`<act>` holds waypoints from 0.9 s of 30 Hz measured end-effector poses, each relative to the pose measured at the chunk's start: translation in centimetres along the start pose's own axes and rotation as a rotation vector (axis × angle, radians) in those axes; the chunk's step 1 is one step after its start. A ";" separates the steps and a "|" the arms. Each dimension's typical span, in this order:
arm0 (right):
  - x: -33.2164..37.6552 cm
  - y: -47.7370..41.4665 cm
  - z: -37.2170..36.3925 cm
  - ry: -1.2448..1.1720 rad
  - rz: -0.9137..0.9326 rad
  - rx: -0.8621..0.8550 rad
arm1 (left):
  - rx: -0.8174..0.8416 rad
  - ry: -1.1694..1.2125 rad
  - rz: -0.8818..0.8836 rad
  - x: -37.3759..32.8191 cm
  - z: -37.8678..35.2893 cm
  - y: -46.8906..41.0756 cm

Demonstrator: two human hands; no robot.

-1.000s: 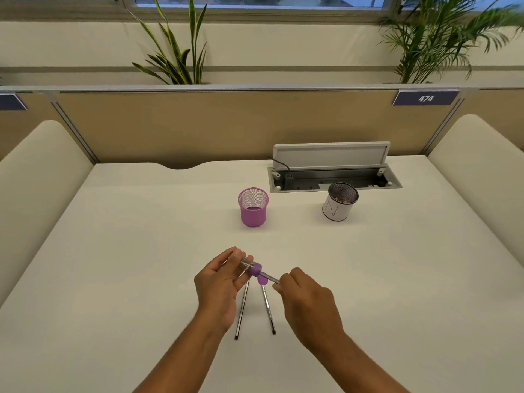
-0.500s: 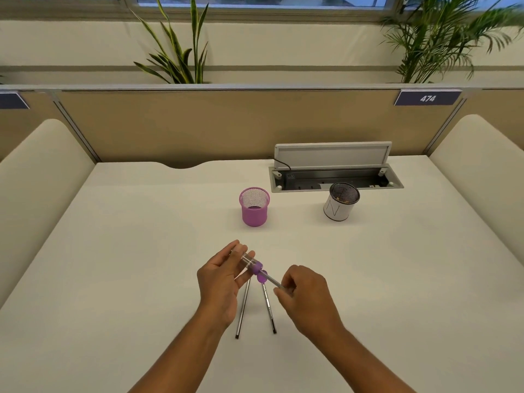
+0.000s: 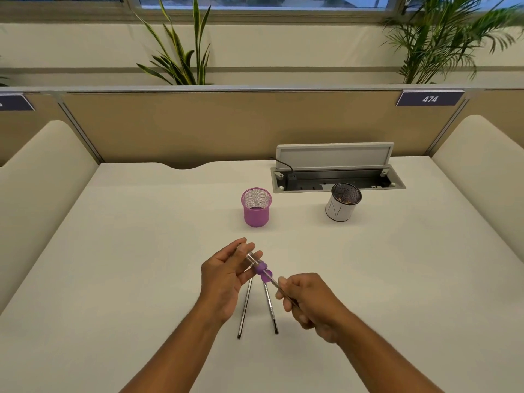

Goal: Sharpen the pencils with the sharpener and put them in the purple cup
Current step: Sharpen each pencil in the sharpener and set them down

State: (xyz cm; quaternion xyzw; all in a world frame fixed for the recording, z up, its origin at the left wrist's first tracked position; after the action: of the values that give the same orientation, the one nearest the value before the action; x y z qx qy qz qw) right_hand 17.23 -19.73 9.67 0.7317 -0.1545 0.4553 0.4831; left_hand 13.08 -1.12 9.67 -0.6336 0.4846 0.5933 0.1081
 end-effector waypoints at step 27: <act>2.3 0.2 0.9 0.473 0.321 -0.286 | -0.034 0.029 -0.030 0.2 -0.2 -0.2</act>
State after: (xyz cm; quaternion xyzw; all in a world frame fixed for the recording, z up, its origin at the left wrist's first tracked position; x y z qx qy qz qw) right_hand 18.78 -20.12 11.56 0.4964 -0.2139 0.6570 0.5256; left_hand 13.33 -1.30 9.49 -0.6512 0.4665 0.5904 0.0989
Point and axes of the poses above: each hand's wrist, its own y-axis away from the middle knuckle, its own z-axis out of the back of the hand, x = y × z, the point moved 8 cm from there along -y, towards the middle knuckle, and after that the axes turned 9 degrees about -y, right-handed, at the moved point
